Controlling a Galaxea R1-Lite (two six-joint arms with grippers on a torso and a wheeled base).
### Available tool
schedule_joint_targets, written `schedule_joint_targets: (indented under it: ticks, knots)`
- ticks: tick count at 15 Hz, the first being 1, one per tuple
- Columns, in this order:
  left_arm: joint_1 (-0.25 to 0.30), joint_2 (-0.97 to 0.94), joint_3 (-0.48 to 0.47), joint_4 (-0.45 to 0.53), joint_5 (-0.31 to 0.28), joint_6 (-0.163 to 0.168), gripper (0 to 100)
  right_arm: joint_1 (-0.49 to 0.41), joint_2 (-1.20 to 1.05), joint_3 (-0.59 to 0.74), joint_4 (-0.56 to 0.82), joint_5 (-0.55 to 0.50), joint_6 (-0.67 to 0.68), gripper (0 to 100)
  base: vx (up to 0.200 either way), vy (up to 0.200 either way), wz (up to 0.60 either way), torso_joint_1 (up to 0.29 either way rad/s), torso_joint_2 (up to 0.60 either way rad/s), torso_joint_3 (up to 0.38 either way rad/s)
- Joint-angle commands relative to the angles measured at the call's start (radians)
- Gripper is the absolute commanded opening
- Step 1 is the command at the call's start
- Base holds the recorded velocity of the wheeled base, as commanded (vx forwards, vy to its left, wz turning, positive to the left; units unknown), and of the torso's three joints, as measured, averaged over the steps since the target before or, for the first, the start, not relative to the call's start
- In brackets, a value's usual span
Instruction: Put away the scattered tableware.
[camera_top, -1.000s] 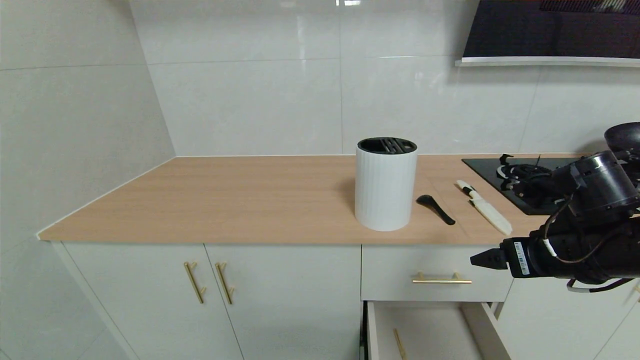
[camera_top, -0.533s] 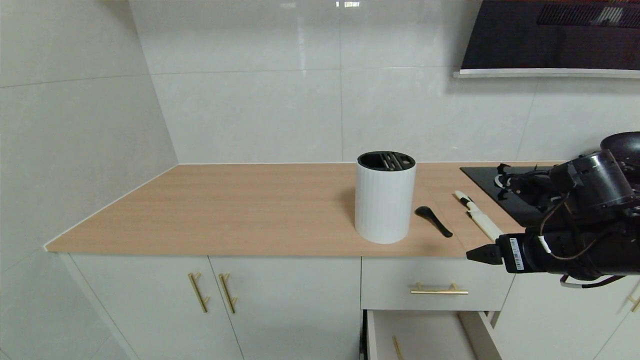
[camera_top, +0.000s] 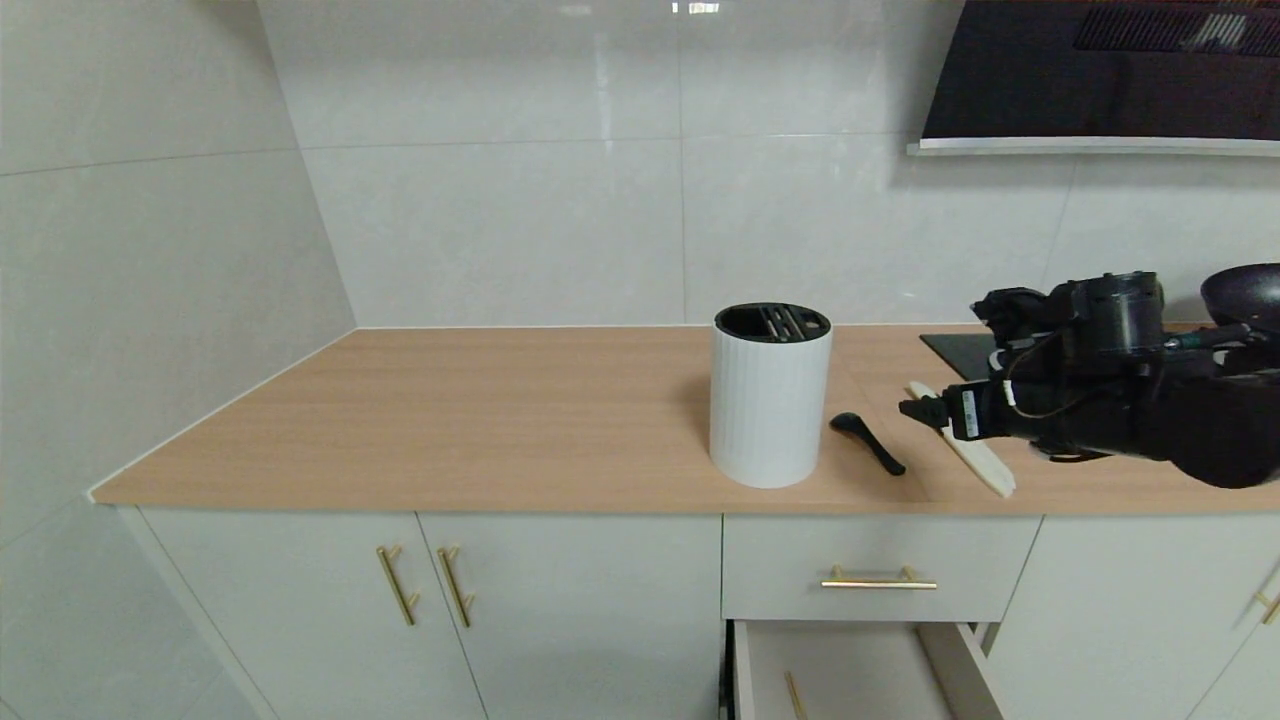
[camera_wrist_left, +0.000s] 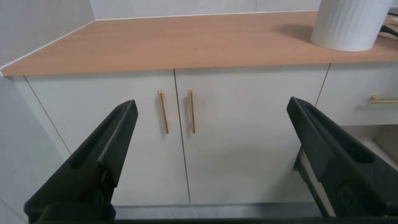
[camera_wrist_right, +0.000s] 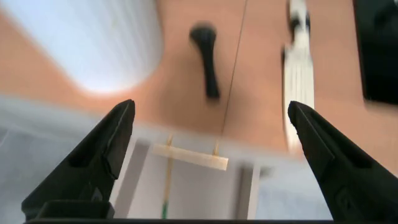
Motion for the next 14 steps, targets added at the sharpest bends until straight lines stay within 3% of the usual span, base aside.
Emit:
schedule_joint_targets:
  ticks: [1,4,10,14]
  knots:
    - [0.000,0.000,0.000,0.000,0.000,0.000,100,-0.026,0.250,-0.173,-0.075,0.027,-0.076,100,0.000,0.000,0.00,0.000,0.00,0.000]
    - [0.000,0.000,0.000,0.000,0.000,0.000,100,-0.026,0.325,-0.178,-0.078,0.056,-0.081,100,0.000,0.000,0.00,0.000,0.00,0.000]
    - [0.000,0.000,0.000,0.000,0.000,0.000,100,-0.065,0.394,-0.201,-0.115,0.212,-0.084,100,0.000,0.000,0.00,0.000,0.00,0.000]
    - [0.000,0.000,0.000,0.000,0.000,0.000,100,-0.085,0.460,-0.232,-0.174,0.228,-0.082,100,0.000,0.000,0.00,0.000,0.00,0.000]
